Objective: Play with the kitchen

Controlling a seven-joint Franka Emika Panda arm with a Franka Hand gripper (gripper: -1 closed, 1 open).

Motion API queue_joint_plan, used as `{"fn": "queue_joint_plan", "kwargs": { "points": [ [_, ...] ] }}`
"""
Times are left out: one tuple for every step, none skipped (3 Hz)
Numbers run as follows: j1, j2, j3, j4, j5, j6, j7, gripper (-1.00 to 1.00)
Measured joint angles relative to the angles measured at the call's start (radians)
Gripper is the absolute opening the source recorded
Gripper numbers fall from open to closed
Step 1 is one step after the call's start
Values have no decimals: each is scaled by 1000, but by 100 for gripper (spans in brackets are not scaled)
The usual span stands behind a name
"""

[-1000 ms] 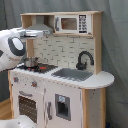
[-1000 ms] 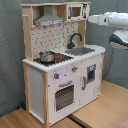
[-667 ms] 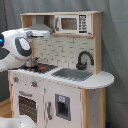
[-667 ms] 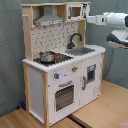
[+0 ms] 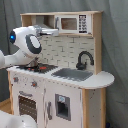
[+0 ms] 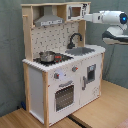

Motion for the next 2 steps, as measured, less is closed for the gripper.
{"fn": "queue_joint_plan", "kwargs": {
  "points": [
    [-48, 61, 35, 59, 0, 3, -4, 100],
    [-113, 118, 84, 125, 0, 3, -5, 100]
  ]
}}
